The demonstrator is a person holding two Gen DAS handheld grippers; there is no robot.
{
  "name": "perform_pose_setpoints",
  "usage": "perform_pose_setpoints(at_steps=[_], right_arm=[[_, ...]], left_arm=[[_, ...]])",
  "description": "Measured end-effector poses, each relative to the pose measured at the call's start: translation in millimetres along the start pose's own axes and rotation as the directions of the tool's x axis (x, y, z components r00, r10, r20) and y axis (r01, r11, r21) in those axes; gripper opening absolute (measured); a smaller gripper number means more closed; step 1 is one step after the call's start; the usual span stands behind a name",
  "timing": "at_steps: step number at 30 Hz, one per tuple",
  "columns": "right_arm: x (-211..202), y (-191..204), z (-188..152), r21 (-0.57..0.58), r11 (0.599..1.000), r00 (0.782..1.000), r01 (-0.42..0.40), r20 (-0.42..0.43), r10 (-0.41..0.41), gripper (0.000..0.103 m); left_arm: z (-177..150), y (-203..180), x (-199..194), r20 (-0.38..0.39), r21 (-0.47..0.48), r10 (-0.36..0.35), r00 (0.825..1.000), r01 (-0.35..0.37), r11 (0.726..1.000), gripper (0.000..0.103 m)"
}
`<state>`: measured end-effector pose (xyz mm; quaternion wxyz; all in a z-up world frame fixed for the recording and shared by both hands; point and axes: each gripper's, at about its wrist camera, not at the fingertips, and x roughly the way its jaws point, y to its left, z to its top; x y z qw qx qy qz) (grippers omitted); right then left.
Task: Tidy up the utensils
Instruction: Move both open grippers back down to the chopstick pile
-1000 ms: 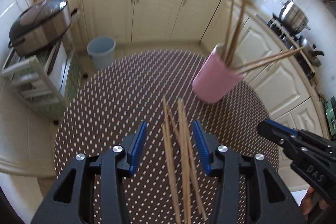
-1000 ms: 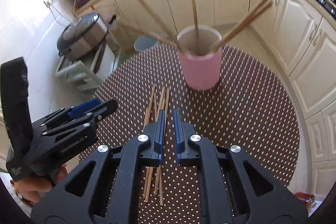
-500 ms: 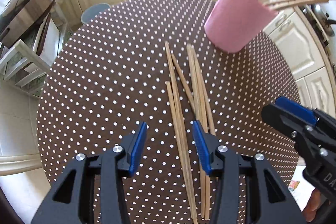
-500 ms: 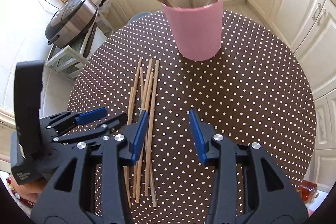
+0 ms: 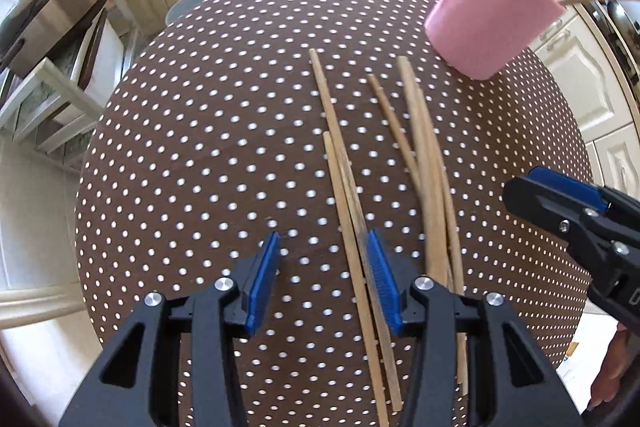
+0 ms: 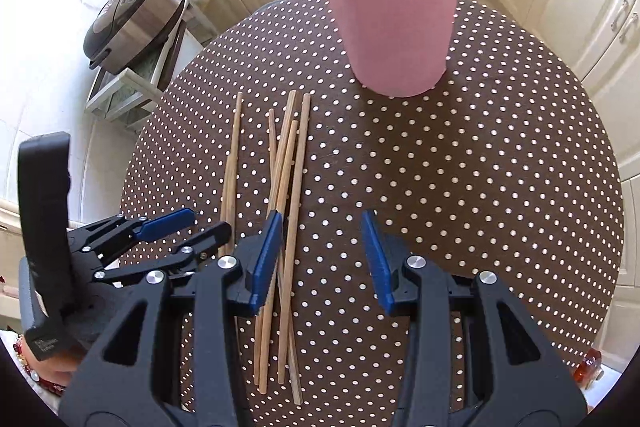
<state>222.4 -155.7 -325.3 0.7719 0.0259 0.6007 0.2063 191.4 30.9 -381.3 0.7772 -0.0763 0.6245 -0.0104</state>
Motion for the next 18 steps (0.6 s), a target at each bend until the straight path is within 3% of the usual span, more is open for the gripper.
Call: perform_pose_setpoints(at_steps=[8,11,18], right_arm=[[13.3,15.5,6.8,-0.028,1.000,1.000,-0.005,-0.017,0.004,0.041],[17.2,17.5,9.1,-0.030,1.000,1.000,-0.006,-0.023,0.005,0.041],[23.1,13.3,14.9,-0.036,0.999,0.999,0.021,-0.030,-0.022,0.041]], left_arm=[[1.1,38.1,-13.6,0.013,-0.108,-0.066,0.998,0.067,0.992,0.045],[2.0,52.6,-9.9,0.000,-0.107,-0.035,0.999,0.035,0.994,0.045],[12.7,45.7,-7.9,-0.018,-0.065,0.014,1.000,-0.015,0.998,0.045]])
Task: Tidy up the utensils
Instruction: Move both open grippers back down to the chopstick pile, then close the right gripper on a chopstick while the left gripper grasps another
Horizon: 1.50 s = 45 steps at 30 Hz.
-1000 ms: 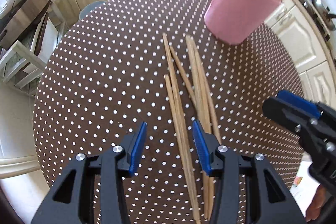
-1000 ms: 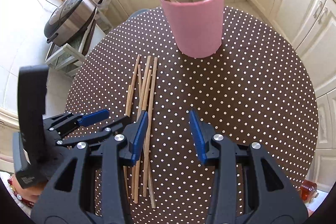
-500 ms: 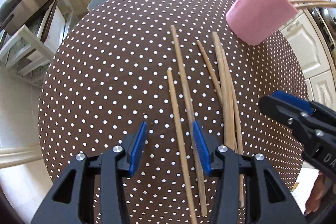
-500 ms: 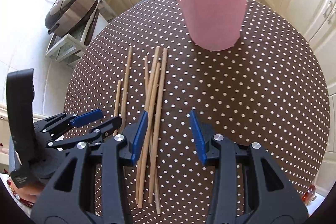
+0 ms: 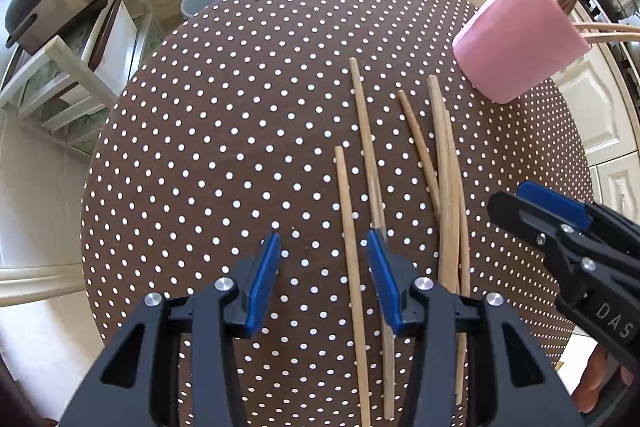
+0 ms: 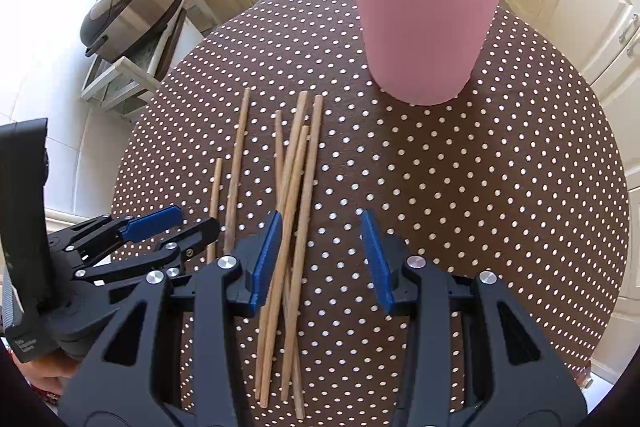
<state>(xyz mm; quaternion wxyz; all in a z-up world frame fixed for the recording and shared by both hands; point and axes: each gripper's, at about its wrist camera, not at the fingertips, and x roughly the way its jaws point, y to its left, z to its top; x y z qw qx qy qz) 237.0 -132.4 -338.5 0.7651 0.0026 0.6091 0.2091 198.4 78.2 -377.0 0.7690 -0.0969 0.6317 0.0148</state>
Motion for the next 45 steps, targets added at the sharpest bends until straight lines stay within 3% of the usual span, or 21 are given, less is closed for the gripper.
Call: perform_pose_setpoints(at_steps=[4,8,14,21,24,26,33,36,45], right_arm=[[9.7,-0.8,5.9,-0.025,1.000,0.999,0.014,-0.034,-0.015,0.041],[20.5,3.2,10.1,-0.055,0.998,0.997,0.041,-0.062,-0.045,0.035],[34.4,12.8,12.4,-0.086,0.994,0.993,0.060,-0.096,-0.068,0.035],[47.3,33.1,24.7,-0.145,0.981,0.985,0.126,-0.099,-0.141,0.019],[52.7,38.2,31.0,-0.160,0.977,0.982,0.142,-0.103,-0.159,0.008],[54.1,38.5,34.9,-0.152,0.978,0.982,0.139,-0.107,-0.156,0.008],[49.7,13.3,36.6,-0.099,0.993,0.990,0.063,-0.123,-0.075,0.006],[40.5,3.8,29.5,-0.074,0.997,0.993,0.032,-0.114,-0.041,0.006],[-16.3,-8.5,11.9,-0.036,0.999,1.000,-0.026,-0.004,0.026,0.006]], left_arm=[[7.1,-30.4,7.6,-0.010,0.061,0.078,0.997,-0.077,0.995,0.034],[9.1,-28.2,8.1,-0.007,0.043,0.104,0.995,-0.104,0.994,0.018],[11.2,-22.9,6.1,-0.013,0.045,0.125,0.992,-0.125,0.991,0.016],[11.4,-26.2,8.4,-0.030,0.041,0.140,0.990,-0.139,0.990,0.016],[13.4,-29.5,9.1,-0.025,0.027,0.128,0.991,-0.128,0.991,0.011],[11.7,-30.8,9.1,-0.014,0.028,0.130,0.991,-0.130,0.991,0.009],[5.0,-23.0,6.4,0.011,-0.005,0.069,0.998,-0.069,0.998,0.005],[2.2,-13.5,4.0,0.010,-0.053,-0.007,1.000,0.007,0.999,0.005],[-7.1,-23.7,-43.3,0.144,-0.015,-0.110,0.983,0.113,0.993,0.005]])
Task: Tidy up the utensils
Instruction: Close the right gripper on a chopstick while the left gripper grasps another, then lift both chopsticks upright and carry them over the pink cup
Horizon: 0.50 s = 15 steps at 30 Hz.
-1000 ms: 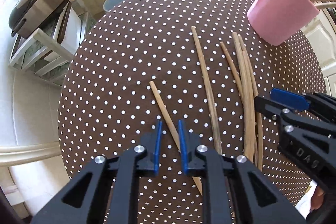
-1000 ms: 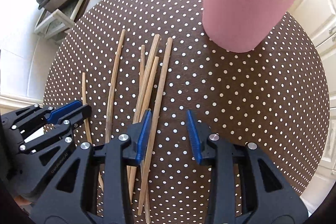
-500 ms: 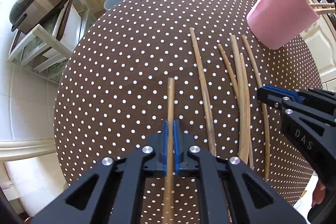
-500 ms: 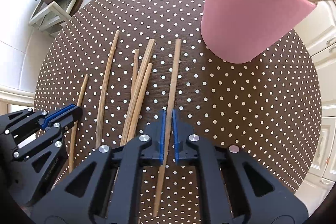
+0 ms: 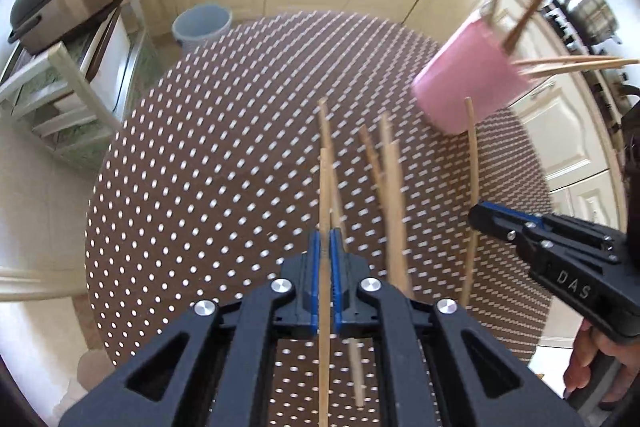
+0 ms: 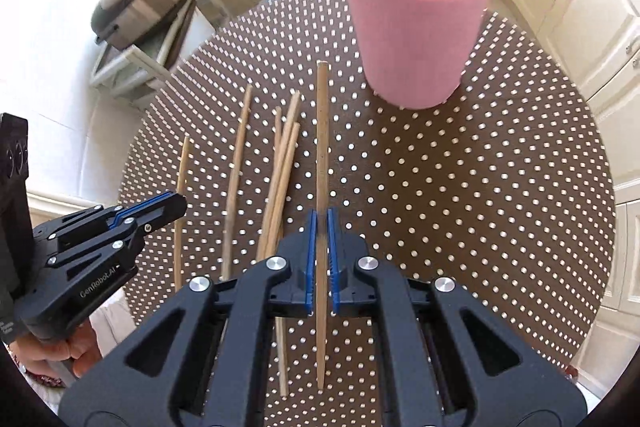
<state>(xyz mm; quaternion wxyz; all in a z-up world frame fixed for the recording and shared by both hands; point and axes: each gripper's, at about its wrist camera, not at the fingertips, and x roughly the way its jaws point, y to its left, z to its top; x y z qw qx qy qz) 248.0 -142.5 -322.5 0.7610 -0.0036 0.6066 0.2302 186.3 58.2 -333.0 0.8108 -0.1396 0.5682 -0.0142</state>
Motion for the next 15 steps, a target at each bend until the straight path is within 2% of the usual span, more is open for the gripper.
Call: perform_pose_setpoints(at_steps=[10,15], right_arm=[[-80.3,-18.7,-28.8,0.034,0.999,0.989,-0.028,0.144,0.023,0.006],[-105.6,-16.1,-22.5,0.052,0.998,0.979,-0.027,0.203,0.016,0.006]], left_arm=[[17.3,-44.5,-49.3,0.122,0.113,-0.111,0.986,0.097,0.989,0.005],[24.4,-72.2,-69.0,0.197,0.165,-0.179,0.964,0.147,0.975,0.005]])
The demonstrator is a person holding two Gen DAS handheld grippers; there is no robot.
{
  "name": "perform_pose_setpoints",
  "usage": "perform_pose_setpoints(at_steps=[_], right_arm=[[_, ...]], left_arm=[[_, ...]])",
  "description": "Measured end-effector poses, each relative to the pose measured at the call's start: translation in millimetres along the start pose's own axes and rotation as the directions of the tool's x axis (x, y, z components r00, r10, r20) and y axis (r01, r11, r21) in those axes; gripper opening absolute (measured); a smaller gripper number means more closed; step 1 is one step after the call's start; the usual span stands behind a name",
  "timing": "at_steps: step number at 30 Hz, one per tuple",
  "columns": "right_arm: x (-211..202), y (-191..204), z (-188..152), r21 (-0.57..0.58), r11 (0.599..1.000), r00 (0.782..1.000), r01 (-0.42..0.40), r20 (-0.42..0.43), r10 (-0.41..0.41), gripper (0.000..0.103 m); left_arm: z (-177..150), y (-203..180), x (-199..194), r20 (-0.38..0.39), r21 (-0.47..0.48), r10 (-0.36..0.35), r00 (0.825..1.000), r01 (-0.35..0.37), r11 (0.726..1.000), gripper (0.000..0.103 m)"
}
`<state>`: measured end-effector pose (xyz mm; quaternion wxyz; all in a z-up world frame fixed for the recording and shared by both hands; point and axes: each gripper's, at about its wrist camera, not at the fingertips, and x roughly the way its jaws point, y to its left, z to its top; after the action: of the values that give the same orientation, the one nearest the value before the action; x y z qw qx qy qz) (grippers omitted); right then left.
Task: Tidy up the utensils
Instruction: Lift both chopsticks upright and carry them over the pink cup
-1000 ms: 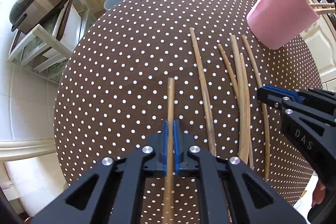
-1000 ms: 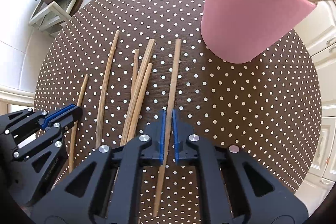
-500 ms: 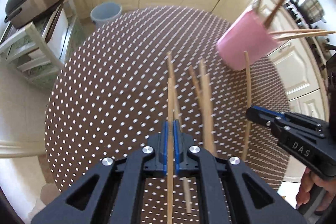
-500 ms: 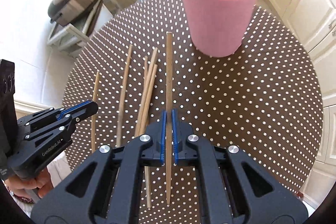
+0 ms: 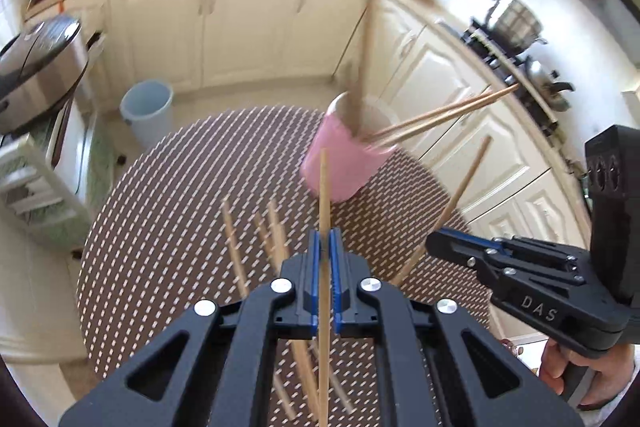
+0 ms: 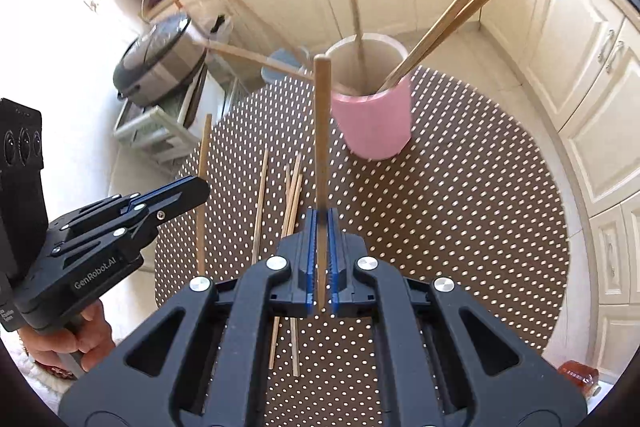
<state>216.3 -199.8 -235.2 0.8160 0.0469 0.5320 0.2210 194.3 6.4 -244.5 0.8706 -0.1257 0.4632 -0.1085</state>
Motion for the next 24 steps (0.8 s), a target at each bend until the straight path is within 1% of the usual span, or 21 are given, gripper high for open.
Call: perform_pose_setpoints(at_steps=[2,4,6,7,9,11,12,14,15,16,18,21,24], right_arm=[[-12.7,-1.7,5.0,0.004,1.000,0.999,0.003,0.033,-0.003,0.006],[-24.4,-4.3,9.7,0.006,1.000,0.998,0.003,0.059,-0.003,0.005],[-36.1,-6.1,15.8,0.004,1.000,0.996,0.002,0.086,-0.003,0.005],[-41.0,-6.3,18.8,0.002,1.000,0.995,0.003,0.100,-0.003,0.005],[-47.2,-7.3,24.8,-0.003,1.000,0.993,0.004,0.121,-0.004,0.005],[-53.6,-8.4,31.4,-0.008,1.000,0.990,0.009,0.144,-0.007,0.005],[-57.8,-9.7,36.3,-0.012,1.000,0.988,0.008,0.157,-0.006,0.005],[-61.5,-9.8,42.5,-0.015,1.000,0.985,0.008,0.175,-0.005,0.005],[-65.6,-10.6,47.5,-0.022,1.000,0.982,0.009,0.188,-0.005,0.005],[-68.1,-10.7,50.6,-0.027,1.000,0.980,0.012,0.198,-0.007,0.005],[-73.5,-11.1,58.6,-0.040,0.999,0.977,0.019,0.215,-0.010,0.005],[-79.7,-11.7,70.2,-0.058,0.998,0.971,0.023,0.237,-0.008,0.005],[-82.5,-14.2,81.9,-0.072,0.997,0.968,0.021,0.251,-0.002,0.005]], left_arm=[[7.1,-8.0,-6.7,0.056,0.011,-0.020,0.998,0.019,1.000,0.005],[15.2,-15.8,-13.3,0.113,0.017,-0.040,0.993,0.038,0.999,0.005],[24.5,-24.4,-20.1,0.170,0.025,-0.057,0.984,0.053,0.998,0.005],[31.7,-28.9,-24.0,0.209,0.033,-0.061,0.976,0.056,0.998,0.005],[41.8,-36.6,-28.9,0.259,0.047,-0.066,0.964,0.055,0.997,0.005],[55.2,-44.6,-34.4,0.323,0.054,-0.072,0.944,0.058,0.997,0.005],[62.4,-48.1,-36.9,0.358,0.054,-0.073,0.931,0.057,0.997,0.005],[72.4,-53.8,-41.4,0.407,0.049,-0.071,0.911,0.056,0.997,0.005],[79.0,-56.6,-43.0,0.440,0.043,-0.066,0.896,0.052,0.998,0.005],[83.8,-60.2,-43.7,0.457,0.041,-0.060,0.887,0.046,0.998,0.005],[94.6,-66.8,-45.9,0.508,0.032,-0.044,0.860,0.032,0.999,0.005],[109.8,-72.4,-43.0,0.561,0.013,-0.005,0.828,-0.002,1.000,0.005],[121.2,-76.2,-37.2,0.595,-0.013,0.034,0.803,-0.032,0.999,0.005]])
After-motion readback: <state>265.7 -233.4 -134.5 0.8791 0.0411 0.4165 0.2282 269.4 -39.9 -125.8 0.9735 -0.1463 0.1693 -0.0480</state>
